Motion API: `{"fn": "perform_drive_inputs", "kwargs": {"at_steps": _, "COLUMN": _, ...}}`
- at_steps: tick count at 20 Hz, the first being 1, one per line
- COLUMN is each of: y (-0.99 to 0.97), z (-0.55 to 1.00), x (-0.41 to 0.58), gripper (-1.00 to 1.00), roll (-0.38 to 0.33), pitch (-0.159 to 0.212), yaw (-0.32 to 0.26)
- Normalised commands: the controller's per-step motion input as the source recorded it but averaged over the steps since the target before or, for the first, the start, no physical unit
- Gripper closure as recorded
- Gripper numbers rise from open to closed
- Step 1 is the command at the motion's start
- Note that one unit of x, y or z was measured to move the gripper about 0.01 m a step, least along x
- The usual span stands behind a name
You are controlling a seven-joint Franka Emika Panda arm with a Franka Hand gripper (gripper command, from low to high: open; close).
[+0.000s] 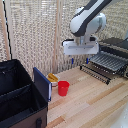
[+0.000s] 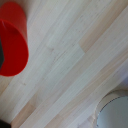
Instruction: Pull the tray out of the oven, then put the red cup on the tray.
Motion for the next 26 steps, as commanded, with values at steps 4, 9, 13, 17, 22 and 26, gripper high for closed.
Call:
{"fn": "perform_drive_inputs", "kwargs": {"at_steps": 4, "y": 0.26, "z": -0.28, "x": -0.114, "gripper": -1.0, "roll": 0.018, "pitch": -0.011, "yaw": 0.055}}
{"fn": "perform_drive_inputs", "kwargs": {"at_steps": 9, "y": 0.24, "z": -0.25, "x": -0.001, "gripper": -1.0, "roll": 0.038, "pitch": -0.013, "yaw": 0.1}}
{"fn": "perform_drive_inputs", "kwargs": {"at_steps": 13, "y": 0.38, "z": -0.21, "x": 0.041, "gripper": -1.0, "roll": 0.052, "pitch": -0.042, "yaw": 0.124}}
{"fn": "perform_drive_inputs", "kwargs": {"at_steps": 17, "y": 0.48, "z": -0.17, "x": 0.067, "gripper": -1.0, "roll": 0.068, "pitch": -0.037, "yaw": 0.101}}
{"fn": "perform_drive_inputs", "kwargs": {"at_steps": 22, "y": 0.19, "z": -0.33, "x": -0.045, "gripper": -1.0, "roll": 0.035, "pitch": -0.003, "yaw": 0.107}}
{"fn": "perform_drive_inputs", "kwargs": {"at_steps": 26, "y": -0.1, "z": -0.4, "x": -0.094, "gripper": -1.0, "roll": -0.002, "pitch": 0.0, "yaw": 0.134}}
